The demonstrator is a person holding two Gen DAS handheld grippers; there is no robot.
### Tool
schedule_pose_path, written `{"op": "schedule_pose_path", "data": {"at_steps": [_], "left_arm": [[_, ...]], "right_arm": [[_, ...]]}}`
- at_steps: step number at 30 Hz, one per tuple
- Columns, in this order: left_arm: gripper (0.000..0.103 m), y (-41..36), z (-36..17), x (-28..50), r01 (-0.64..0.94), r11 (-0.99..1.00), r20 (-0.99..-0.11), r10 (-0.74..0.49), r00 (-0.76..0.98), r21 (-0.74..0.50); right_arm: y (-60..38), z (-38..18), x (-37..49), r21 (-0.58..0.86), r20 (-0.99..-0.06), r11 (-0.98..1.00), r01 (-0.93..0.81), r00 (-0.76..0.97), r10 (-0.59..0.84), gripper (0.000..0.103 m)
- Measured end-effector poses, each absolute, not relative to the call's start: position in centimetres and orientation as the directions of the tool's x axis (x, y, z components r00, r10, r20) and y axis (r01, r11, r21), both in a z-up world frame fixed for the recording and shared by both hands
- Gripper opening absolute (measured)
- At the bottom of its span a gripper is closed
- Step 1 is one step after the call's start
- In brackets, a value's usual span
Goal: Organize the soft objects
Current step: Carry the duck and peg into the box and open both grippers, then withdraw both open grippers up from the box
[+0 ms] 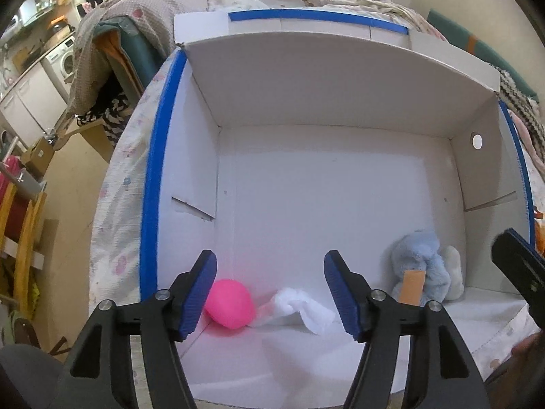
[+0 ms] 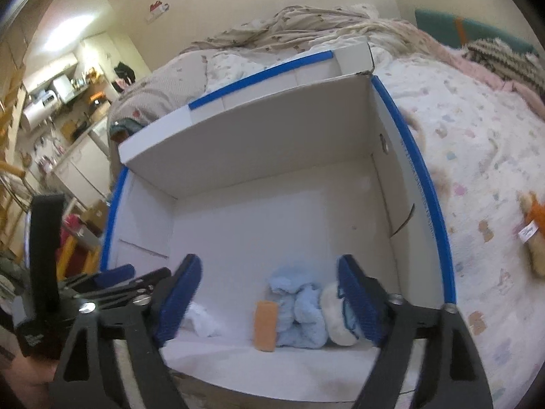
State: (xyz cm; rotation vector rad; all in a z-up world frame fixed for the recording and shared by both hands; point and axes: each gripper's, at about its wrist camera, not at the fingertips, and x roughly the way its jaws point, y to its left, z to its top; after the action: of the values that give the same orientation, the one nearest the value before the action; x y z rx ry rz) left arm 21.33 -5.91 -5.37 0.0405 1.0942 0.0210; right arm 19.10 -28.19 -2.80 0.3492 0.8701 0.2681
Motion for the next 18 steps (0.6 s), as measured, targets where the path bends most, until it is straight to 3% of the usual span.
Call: {"op": "schedule_pose_path", "data": {"at_steps": [6,18], "left_arm": [[0.063,-5.6,-4.8,20.5,-0.001,1.000,-0.884,0.012,0.467,0.013],[0.063,-5.1,-3.1,18.6,-0.012,1.000,-0.861,0.022,0.509,0.019]], "right_arm": [[-28.3,-2.5,19.0,0.438,-0.697,0.897,-0.059,0.607,0.381,0.103],[-27.7,-2.2,17.9,0.398,-0.704,0.915,-0.060,0.620,0.347,0.103]]}}
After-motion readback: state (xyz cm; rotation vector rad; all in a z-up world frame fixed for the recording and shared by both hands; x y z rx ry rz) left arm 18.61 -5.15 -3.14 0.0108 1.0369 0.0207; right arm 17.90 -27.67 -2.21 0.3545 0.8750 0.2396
